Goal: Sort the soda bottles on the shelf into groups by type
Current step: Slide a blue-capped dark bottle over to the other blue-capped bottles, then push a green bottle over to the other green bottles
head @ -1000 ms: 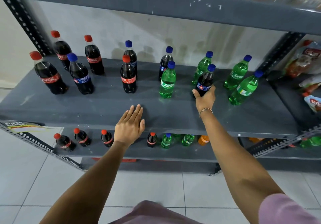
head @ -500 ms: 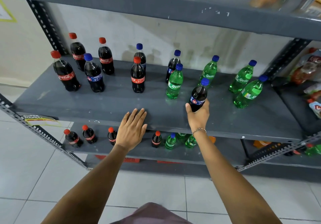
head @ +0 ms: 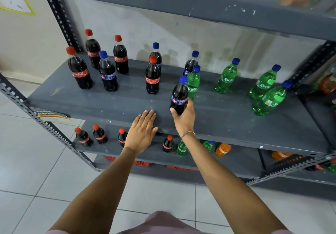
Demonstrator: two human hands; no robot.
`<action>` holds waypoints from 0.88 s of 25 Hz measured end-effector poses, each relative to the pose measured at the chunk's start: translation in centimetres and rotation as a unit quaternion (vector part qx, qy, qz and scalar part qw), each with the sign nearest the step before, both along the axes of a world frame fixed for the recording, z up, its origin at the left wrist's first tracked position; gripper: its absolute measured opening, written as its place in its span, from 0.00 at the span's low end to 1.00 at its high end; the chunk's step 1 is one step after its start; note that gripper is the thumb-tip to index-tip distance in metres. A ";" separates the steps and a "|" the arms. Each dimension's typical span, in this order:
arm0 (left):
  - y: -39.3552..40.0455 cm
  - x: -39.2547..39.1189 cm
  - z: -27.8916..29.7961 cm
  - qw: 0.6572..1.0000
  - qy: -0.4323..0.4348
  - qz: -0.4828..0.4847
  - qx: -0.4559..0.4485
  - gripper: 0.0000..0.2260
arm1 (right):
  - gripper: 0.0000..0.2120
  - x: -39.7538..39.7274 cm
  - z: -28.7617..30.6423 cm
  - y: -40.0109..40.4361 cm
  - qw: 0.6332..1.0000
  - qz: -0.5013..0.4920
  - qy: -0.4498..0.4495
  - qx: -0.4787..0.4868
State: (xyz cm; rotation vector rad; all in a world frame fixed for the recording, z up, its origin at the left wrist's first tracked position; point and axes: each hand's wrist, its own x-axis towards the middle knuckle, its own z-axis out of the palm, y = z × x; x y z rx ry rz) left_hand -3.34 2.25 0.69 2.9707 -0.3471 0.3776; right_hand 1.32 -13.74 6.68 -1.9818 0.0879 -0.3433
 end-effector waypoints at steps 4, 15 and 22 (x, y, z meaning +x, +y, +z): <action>0.0 -0.1 0.0 1.000 0.002 0.000 0.000 0.26 | 0.25 1.7 0.3 1.6 1.000 0.025 0.014 0.002; -0.2 0.1 0.1 1.000 0.003 0.011 0.006 0.24 | 0.19 1.7 -1.4 -2.8 0.993 -0.080 0.050 0.074; -0.3 -0.2 0.2 1.000 0.004 0.015 -0.001 0.26 | 0.31 6.5 0.6 -4.8 0.994 0.010 0.108 0.029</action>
